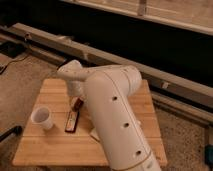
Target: Place the pepper in the ceramic bowl
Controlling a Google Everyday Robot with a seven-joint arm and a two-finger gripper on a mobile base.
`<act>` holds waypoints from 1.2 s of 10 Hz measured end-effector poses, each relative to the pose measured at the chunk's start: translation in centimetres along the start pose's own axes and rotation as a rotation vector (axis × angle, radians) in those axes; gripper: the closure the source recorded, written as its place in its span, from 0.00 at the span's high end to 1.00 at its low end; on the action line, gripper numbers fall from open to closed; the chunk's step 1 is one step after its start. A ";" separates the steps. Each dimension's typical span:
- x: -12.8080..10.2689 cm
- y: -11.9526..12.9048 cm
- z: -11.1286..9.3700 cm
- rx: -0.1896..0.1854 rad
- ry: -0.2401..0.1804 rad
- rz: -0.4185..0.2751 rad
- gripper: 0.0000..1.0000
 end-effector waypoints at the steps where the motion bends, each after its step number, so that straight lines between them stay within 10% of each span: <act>1: -0.2 -0.1 0.2 0.002 0.002 -0.003 0.65; 8: -0.5 0.3 0.1 -0.018 0.013 -0.034 0.02; 12: -0.3 0.0 -4.2 -0.057 -0.028 -0.034 0.00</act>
